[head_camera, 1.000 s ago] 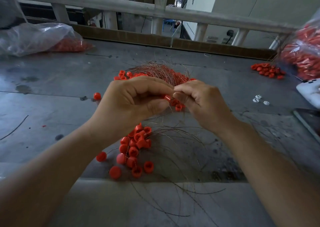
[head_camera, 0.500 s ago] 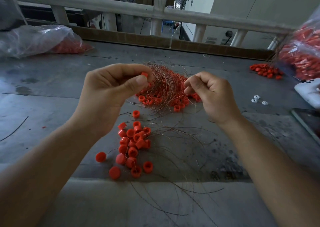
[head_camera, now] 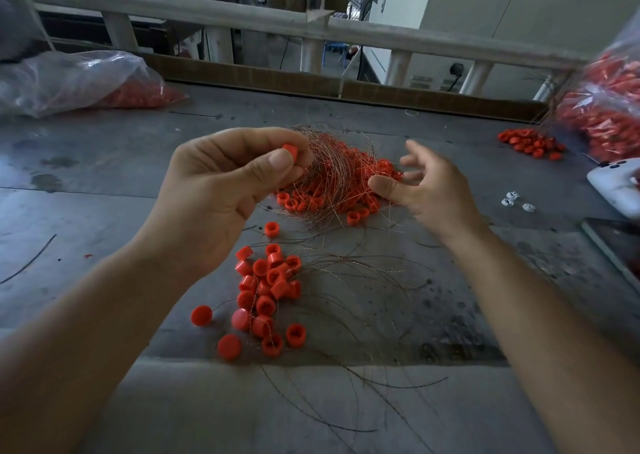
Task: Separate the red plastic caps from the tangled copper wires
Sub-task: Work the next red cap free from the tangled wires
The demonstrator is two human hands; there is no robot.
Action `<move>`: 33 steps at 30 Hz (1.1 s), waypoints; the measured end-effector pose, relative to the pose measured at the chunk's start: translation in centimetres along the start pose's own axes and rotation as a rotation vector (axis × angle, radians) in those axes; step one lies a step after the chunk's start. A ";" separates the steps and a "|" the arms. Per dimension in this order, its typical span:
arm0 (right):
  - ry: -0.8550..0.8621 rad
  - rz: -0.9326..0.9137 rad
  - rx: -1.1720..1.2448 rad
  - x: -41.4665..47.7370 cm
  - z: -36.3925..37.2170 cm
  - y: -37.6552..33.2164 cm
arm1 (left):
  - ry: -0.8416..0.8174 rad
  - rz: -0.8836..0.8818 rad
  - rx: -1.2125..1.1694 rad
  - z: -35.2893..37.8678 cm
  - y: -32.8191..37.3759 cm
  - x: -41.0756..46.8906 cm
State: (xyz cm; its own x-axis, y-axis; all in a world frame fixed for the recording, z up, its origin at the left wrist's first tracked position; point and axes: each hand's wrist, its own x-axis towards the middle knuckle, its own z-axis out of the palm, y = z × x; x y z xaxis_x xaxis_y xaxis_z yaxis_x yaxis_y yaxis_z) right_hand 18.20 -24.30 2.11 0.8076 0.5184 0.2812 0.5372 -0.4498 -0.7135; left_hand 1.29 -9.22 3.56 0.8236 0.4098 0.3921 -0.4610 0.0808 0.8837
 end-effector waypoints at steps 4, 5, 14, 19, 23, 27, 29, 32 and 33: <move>0.087 -0.050 0.085 -0.1 -1.2 -0.4 | -0.029 -0.014 -0.002 0.4 -0.1 -0.2; 0.102 -0.071 0.093 0.0 -1.6 -0.5 | -0.035 -0.014 0.004 0.4 -0.1 -0.2; 0.054 -0.177 0.496 -1.5 -1.3 -3.2 | -0.073 -0.007 0.097 0.2 -0.3 -0.4; -0.293 -0.063 0.577 -2.4 0.4 -3.8 | -0.111 -0.001 0.100 0.2 -0.3 -0.5; -0.277 -0.004 0.851 -2.0 0.3 -3.8 | -0.111 -0.023 0.107 0.2 -0.2 -0.4; -0.382 0.032 1.084 -2.0 0.0 -3.9 | -0.111 -0.037 0.098 0.2 -0.2 -0.4; -0.423 0.015 1.152 -2.2 -0.1 -4.1 | -0.102 -0.045 0.049 0.3 -0.1 -0.3; -0.439 0.001 1.179 -2.4 -0.2 -4.3 | -0.093 -0.055 0.014 0.4 0.0 -0.3; -0.444 0.004 1.200 -2.4 -0.3 -4.4 | -0.090 -0.061 0.006 0.5 0.1 -0.3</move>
State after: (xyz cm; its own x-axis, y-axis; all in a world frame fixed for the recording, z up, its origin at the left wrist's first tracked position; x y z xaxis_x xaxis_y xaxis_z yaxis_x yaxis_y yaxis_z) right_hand 13.96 -23.79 4.73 0.5338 0.8201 0.2059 -0.2079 0.3633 -0.9082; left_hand 1.12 -9.77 3.63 0.8767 0.3208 0.3585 -0.4071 0.0975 0.9082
